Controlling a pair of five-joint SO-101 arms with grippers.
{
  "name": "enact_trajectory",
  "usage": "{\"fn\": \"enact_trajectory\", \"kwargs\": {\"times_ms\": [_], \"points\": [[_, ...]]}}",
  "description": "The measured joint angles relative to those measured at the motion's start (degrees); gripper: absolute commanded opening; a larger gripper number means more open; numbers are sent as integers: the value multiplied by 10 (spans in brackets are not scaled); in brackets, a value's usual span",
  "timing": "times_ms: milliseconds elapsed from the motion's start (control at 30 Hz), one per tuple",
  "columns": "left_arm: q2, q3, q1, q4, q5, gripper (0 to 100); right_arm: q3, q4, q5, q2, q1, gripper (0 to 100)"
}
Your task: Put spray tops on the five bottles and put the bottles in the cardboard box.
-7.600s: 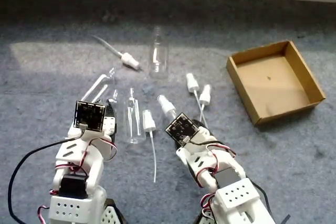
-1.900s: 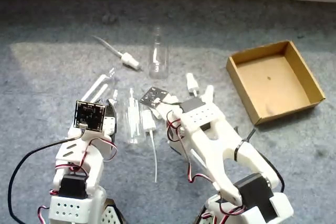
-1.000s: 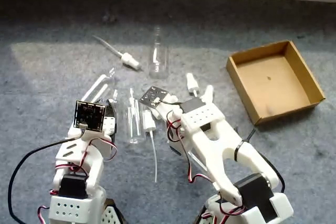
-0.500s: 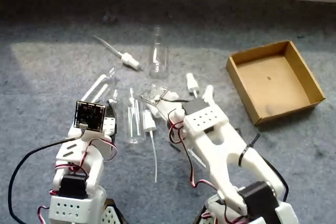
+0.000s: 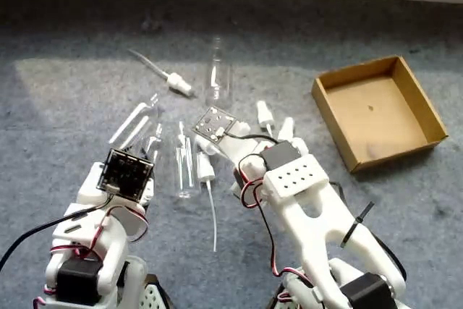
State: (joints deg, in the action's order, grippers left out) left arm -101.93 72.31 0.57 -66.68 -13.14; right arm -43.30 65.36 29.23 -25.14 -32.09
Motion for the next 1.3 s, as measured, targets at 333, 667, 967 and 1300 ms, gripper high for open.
{"fn": "enact_trajectory", "kwargs": {"times_ms": [333, 667, 967, 1300], "points": [[356, -176, -10, -2, -4, 5, -43, 0, 0, 0, 0, 122], [687, -404, 25, -93, 50, 8, -43, 0, 0, 0, 0, 122], [863, -561, 109, -167, 195, 8, -44, 0, 0, 0, 2, 122], [972, -698, 165, -179, 331, 9, -135, -74, 1, -13, 0, 122]]}}
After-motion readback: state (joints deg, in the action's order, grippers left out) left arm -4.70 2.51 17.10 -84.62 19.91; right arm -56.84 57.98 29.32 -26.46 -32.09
